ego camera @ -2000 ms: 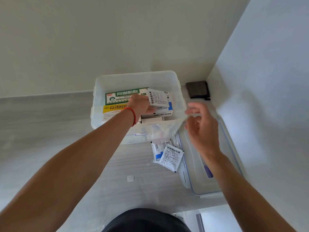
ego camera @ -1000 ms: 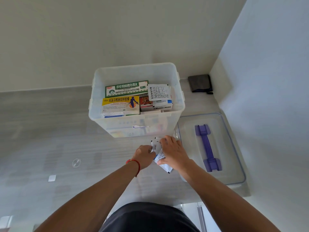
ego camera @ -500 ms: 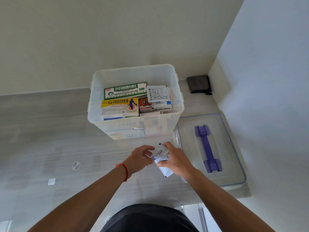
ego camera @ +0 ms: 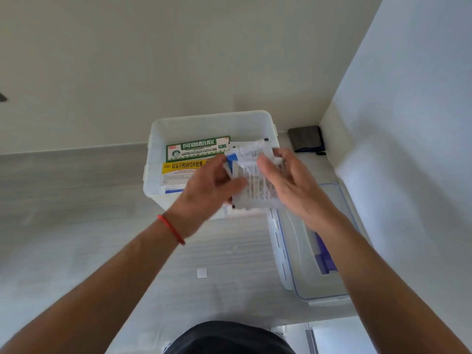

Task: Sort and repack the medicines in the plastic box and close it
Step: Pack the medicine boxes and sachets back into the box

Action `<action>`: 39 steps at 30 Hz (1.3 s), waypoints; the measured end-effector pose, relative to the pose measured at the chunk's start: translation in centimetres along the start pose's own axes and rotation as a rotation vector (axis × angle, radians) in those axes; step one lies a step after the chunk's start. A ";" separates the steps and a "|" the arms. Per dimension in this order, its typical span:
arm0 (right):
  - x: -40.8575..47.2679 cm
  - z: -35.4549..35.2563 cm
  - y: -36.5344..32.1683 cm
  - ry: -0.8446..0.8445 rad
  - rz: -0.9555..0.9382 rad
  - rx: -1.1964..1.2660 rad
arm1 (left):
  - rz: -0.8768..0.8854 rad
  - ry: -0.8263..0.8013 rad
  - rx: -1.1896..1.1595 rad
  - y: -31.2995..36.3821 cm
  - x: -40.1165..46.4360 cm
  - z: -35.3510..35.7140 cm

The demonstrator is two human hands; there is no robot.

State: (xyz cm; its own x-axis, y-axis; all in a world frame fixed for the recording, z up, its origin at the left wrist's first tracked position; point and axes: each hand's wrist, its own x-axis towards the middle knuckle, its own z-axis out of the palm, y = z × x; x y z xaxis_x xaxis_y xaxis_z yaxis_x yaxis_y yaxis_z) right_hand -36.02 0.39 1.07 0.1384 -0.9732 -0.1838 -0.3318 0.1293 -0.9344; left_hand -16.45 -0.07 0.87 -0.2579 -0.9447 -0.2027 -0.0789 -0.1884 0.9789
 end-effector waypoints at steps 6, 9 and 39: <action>2.0 -1.9 0.2 0.287 -0.030 0.013 | -0.122 0.195 0.448 0.2 9.0 -2.2; 1.0 -2.5 1.9 0.303 0.013 -0.025 | -0.253 0.027 0.531 -2.0 11.4 -1.5; -4.4 -2.1 20.9 0.312 0.533 -1.098 | -0.129 -0.393 1.011 -13.7 1.6 10.2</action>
State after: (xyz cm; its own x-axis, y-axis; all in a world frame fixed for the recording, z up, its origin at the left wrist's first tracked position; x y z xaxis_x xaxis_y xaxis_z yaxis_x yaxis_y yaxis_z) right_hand -45.49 6.99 -16.98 -0.4275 -0.8718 -0.2393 -0.8986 0.4388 0.0067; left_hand -25.56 3.72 -13.12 -0.4659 -0.7483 -0.4723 -0.8358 0.1970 0.5125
